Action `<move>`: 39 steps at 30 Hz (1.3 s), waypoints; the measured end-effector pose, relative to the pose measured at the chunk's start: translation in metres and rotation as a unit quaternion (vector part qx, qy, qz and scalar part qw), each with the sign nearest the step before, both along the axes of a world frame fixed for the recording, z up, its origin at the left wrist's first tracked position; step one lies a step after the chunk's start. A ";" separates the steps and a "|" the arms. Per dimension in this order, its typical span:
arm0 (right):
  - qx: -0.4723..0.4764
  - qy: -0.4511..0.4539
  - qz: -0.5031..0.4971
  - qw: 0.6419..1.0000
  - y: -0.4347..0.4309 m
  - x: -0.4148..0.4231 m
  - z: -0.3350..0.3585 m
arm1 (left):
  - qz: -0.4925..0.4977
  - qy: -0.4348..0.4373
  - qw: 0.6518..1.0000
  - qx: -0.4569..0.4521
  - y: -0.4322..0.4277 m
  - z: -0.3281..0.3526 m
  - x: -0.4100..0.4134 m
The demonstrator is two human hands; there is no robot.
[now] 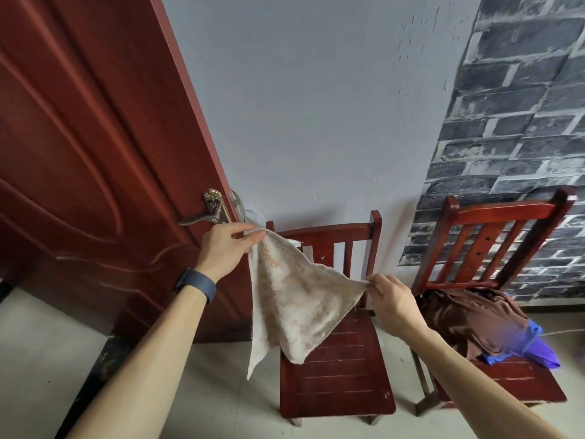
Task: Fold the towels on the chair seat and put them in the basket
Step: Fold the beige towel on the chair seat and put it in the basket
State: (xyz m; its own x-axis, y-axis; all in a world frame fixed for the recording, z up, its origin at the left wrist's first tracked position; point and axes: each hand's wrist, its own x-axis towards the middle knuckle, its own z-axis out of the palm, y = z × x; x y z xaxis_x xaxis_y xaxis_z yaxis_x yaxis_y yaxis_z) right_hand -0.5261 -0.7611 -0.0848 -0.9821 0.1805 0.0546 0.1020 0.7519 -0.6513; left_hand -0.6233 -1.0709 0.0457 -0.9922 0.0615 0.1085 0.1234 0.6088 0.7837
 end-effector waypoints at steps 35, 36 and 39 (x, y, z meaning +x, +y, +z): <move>-0.638 0.039 -0.075 0.765 0.035 -0.071 0.168 | -0.162 -0.039 0.986 0.007 0.173 -0.065 0.052; -0.610 0.033 -0.100 0.785 0.038 -0.062 0.162 | -0.163 -0.049 0.985 0.015 0.174 -0.064 0.052; -0.364 -0.023 -0.160 0.917 0.037 -0.020 0.117 | -0.144 -0.074 0.984 0.074 0.177 -0.064 0.050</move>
State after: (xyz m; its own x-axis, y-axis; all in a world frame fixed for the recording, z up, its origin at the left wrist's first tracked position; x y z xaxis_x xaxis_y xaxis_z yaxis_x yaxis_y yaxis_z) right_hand -0.5461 -0.7243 0.0320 -0.8705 0.4320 -0.2359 0.2824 0.0456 -0.9582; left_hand -0.5732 -0.8937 -0.0183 -0.9412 0.3379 -0.0076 0.1521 0.4436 0.8832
